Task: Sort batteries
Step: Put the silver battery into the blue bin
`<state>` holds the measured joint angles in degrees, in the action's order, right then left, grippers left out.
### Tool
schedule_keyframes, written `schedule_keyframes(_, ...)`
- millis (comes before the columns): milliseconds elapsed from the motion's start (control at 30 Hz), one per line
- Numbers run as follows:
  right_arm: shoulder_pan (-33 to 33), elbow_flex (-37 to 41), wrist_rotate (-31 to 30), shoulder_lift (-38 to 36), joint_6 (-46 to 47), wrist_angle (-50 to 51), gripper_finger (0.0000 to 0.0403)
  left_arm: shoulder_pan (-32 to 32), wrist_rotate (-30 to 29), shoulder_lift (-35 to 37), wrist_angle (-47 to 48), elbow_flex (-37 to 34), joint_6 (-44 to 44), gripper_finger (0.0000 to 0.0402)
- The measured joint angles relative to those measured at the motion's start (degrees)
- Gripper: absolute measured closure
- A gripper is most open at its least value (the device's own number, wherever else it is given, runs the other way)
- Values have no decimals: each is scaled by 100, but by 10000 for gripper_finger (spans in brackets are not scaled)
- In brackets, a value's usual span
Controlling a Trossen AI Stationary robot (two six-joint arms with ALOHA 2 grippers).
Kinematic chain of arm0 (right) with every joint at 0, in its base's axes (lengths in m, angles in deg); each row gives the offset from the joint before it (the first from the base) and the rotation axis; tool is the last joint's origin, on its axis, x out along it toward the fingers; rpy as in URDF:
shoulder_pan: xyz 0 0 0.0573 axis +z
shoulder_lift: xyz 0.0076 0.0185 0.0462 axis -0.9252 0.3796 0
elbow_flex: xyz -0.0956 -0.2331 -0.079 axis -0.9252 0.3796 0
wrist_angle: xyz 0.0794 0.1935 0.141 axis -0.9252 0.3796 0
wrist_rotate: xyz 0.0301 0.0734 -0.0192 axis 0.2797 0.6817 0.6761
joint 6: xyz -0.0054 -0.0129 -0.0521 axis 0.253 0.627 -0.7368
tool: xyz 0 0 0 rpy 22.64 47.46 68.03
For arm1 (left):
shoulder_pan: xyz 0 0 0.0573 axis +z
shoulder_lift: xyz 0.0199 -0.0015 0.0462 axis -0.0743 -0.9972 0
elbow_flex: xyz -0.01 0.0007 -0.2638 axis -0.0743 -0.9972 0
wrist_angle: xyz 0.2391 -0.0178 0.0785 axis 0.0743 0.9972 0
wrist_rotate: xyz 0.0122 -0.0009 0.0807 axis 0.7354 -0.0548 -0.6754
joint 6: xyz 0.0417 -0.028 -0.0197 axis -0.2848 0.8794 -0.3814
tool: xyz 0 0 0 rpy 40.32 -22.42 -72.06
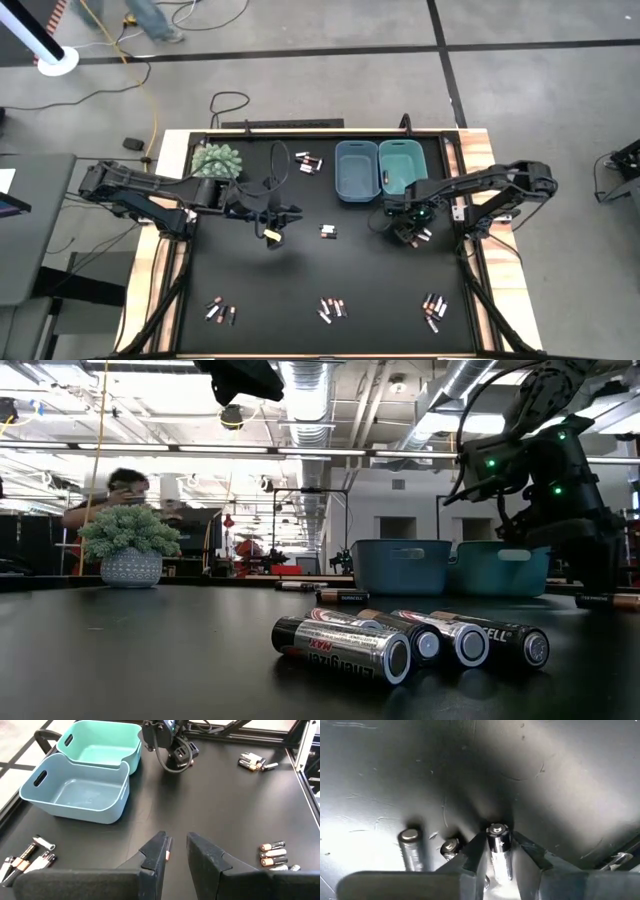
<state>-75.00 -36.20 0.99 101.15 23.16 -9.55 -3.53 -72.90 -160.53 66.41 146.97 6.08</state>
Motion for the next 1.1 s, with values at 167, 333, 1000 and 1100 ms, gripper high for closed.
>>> schedule_keyframes(167, 2, 0, 3, 0, -2, 105, 336, 0, 0, -1, 0, 0, 95, 331)
schedule_keyframes(333, 4, 0, 4, -2, 0, 171, 350, 0, 0, 1, 0, 0, 109, 331)
schedule_keyframes(1000, 319, -8, 13, -1783, 1355, 691, 352, 19, -4, -1, -2, 0, -20, 331)
schedule_keyframes(1100, 475, -183, -114, -2254, 1756, 939, 352, 167, 0, 0, -3, 0, 114, 331)
